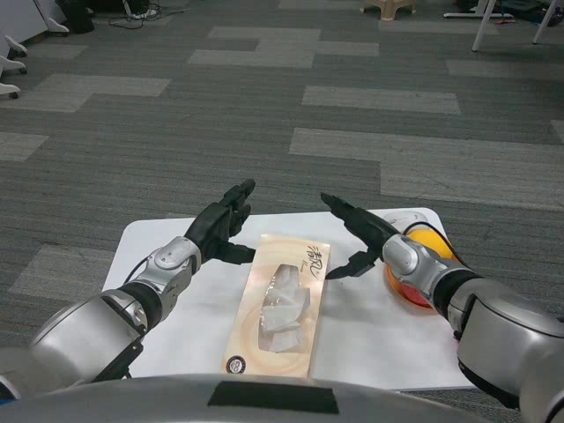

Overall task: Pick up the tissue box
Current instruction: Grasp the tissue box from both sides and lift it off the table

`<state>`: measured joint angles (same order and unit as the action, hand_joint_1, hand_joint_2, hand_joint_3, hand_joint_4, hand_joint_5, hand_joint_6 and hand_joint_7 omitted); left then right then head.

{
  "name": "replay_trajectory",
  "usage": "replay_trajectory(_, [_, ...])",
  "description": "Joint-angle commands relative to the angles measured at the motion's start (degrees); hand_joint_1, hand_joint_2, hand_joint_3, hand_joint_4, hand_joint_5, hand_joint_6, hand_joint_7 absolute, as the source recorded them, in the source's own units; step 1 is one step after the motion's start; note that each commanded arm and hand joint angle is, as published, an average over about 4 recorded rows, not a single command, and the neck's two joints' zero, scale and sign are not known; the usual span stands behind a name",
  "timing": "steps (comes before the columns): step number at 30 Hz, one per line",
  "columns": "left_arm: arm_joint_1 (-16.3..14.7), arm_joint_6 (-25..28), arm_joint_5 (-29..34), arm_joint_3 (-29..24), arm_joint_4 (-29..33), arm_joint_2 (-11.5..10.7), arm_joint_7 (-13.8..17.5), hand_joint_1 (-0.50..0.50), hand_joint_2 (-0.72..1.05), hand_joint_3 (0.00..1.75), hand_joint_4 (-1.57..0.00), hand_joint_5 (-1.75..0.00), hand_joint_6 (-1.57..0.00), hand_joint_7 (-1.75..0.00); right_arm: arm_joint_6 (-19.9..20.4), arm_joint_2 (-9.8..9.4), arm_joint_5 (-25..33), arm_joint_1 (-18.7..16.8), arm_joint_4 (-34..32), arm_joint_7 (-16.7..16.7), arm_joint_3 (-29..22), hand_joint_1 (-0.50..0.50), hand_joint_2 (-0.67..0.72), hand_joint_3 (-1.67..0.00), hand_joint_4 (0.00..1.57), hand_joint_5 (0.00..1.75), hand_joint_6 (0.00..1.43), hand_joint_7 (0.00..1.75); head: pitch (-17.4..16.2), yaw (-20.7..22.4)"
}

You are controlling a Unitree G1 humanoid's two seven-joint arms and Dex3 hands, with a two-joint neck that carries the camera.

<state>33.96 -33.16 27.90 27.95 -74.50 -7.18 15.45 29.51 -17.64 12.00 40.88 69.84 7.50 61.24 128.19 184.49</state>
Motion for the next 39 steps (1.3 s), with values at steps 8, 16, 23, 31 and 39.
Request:
replay_trajectory(8, [0.31, -0.77, 0.14, -2.69, -0.21, 0.23, -0.02, 0.5, 1.05, 0.13, -0.04, 0.0, 0.0, 0.0, 0.02, 0.85, 0.13, 3.11, 1.31, 1.43, -0.9, -0.42, -0.46, -0.32, 0.0, 0.0, 0.0, 0.0, -0.23, 0.07])
replay_trajectory(16, [-1.14, -0.59, -0.04, -3.96, -0.47, -1.44, 0.55, 0.5, 1.05, 0.15, -0.04, 0.0, 0.0, 0.0, 0.02, 0.2, 0.18, 2.14, 3.11, 1.16, -1.43, -0.42, -0.48, -0.32, 0.0, 0.0, 0.0, 0.0, -0.51, 0.2])
replay_trajectory(23, [-3.03, -0.44, -0.39, -3.96, -0.47, -2.43, 1.36, 0.5, 1.05, 0.15, -0.04, 0.0, 0.0, 0.0, 0.02, -0.46, 0.2, 0.72, 4.36, 0.85, -3.52, -0.43, -0.41, -0.32, 0.0, 0.0, 0.0, 0.0, -0.87, 0.35])
replay_trajectory(31, [-5.22, 0.2, -0.65, -2.77, 0.49, -4.34, 6.0, 0.5, 1.05, 0.11, -0.04, 0.0, 0.0, 0.0, 0.32, -2.18, 0.0, -2.6, 0.47, -2.05, -5.47, -0.43, -0.46, -0.32, 0.0, 0.0, 0.0, 0.0, -1.27, 0.82])
replay_trajectory(39, [-6.54, 3.43, -0.52, 7.84, 5.83, -7.55, 12.41, 0.5, 1.05, 0.11, -0.04, 0.0, 0.0, 0.0, 0.37, -3.19, 0.0, -6.65, -3.09, -4.0, -5.43, -0.42, -0.49, -0.32, 0.0, 0.0, 0.0, 0.0, -2.39, 0.99])
